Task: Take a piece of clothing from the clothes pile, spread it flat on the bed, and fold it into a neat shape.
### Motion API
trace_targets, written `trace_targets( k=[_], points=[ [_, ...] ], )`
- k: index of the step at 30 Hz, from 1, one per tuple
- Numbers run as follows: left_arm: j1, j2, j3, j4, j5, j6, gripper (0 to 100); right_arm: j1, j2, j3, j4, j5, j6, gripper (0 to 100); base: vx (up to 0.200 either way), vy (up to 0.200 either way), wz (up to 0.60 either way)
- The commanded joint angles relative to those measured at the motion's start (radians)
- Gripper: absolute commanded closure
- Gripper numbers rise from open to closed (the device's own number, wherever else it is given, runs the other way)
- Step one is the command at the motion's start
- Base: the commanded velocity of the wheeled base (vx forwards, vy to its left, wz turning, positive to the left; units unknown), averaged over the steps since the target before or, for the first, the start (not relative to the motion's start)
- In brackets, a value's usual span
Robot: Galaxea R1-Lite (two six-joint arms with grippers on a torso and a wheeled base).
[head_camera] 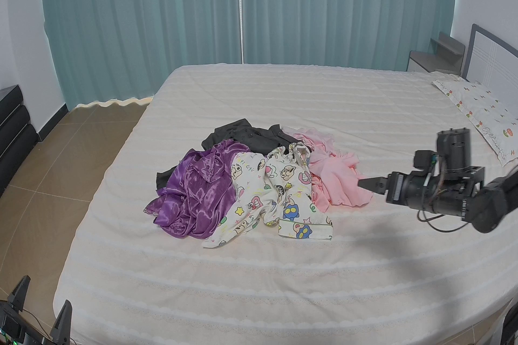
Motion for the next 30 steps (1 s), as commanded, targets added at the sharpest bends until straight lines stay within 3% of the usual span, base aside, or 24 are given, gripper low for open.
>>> trace_targets(
  k=[1, 23, 24, 30],
  points=[
    [0.0, -0.016, 0.018, 0.0, 0.0, 0.0, 0, 0.12, 0.606, -0.335, -0.138, -0.107, 0.162, 0, 0.0, 0.0, 0.0],
    [0.0, -0.016, 0.018, 0.0, 0.0, 0.0, 0, 0.168, 0.644, -0.418, -0.132, -0.113, 0.171, 0, 0.0, 0.0, 0.0],
    [0.0, -0.016, 0.018, 0.0, 0.0, 0.0, 0, 0.169, 0.649, -0.43, -0.13, -0.113, 0.168, 100, 0.0, 0.0, 0.0],
    [0.0, -0.016, 0.018, 0.0, 0.0, 0.0, 0, 0.189, 0.7, -0.5, -0.081, -0.175, 0.142, 100, 0.0, 0.0, 0.0]
  ],
)
